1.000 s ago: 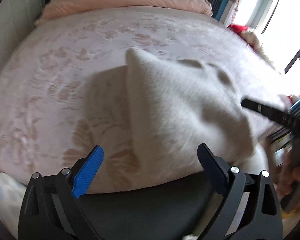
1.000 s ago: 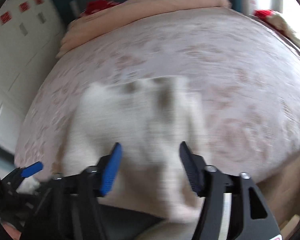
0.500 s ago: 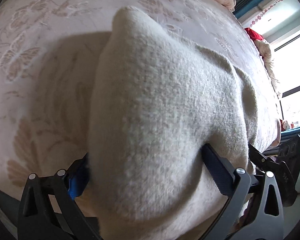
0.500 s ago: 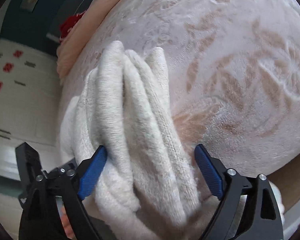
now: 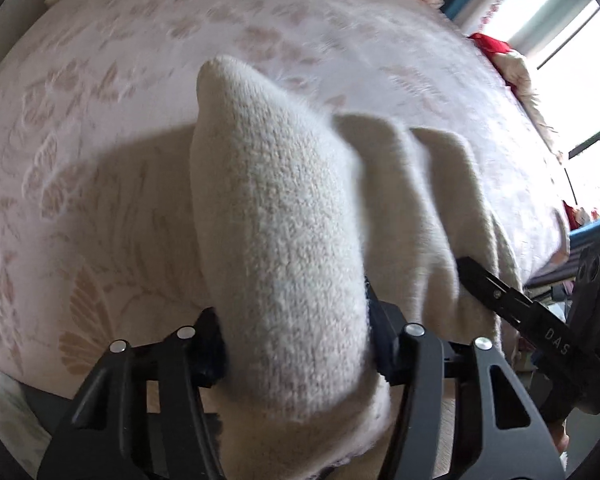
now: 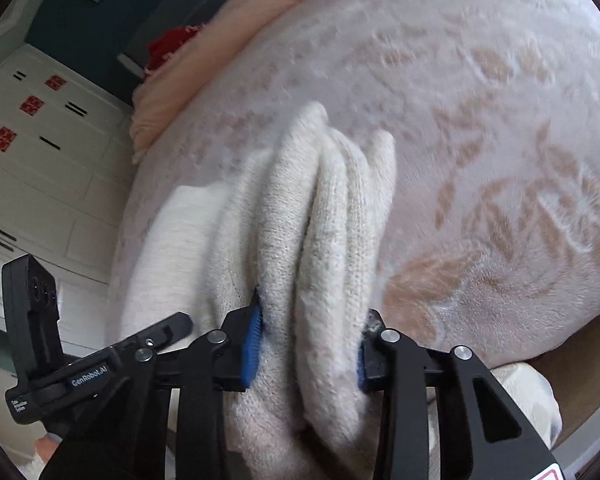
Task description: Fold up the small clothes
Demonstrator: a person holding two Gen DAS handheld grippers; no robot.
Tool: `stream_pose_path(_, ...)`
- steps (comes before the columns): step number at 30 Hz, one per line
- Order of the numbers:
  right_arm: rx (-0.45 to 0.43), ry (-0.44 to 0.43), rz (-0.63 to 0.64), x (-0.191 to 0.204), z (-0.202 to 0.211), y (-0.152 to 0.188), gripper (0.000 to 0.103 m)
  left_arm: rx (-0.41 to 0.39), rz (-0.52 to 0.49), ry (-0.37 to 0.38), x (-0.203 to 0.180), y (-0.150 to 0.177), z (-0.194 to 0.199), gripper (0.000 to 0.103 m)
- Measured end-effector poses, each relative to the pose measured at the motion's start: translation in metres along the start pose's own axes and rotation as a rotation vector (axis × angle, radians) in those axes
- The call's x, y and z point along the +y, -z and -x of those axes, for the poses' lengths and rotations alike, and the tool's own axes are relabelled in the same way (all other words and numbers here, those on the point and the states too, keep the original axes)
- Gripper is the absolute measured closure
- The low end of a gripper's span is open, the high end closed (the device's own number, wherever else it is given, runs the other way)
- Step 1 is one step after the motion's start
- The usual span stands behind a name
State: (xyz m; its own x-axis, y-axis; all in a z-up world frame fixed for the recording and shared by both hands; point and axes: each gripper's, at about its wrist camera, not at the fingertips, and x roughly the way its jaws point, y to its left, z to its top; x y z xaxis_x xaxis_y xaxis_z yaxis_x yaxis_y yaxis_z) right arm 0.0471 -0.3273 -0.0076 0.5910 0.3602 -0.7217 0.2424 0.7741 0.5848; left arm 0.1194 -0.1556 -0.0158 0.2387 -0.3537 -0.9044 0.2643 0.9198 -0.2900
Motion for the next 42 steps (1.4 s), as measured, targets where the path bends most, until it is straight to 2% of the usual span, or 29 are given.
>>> stream_pose_path(6,-0.088,-0.008,0.081,0.034,0.059,-0.001,0.071,-0.075,-0.058,0.038,-0.020,0.003,0.054,0.051)
stream_pose_path(11,-0.180,-0.028,0.155,0.064,0.107,0.003,0.071,-0.183,-0.106,0.058,-0.031,0.008,0.108,0.050)
stream_pose_path(19,-0.307,-0.087,0.253,0.127,0.154,0.007,0.071,-0.355,-0.147,0.034,-0.023,0.008,0.183,0.050)
stream_pose_path(25,-0.387,-0.116,0.343,0.183,0.178,0.020,0.071,-0.456,-0.156,0.031,-0.001,0.008,0.234,0.050)
stream_pose_path(32,-0.461,-0.154,0.470,0.260,0.191,0.033,0.071,-0.580,-0.165,0.044,0.044,0.005,0.296,0.049)
stream_pose_path(42,-0.480,-0.256,0.575,0.350,0.161,0.028,0.071,-0.708,-0.171,0.031,0.126,-0.005,0.345,0.048)
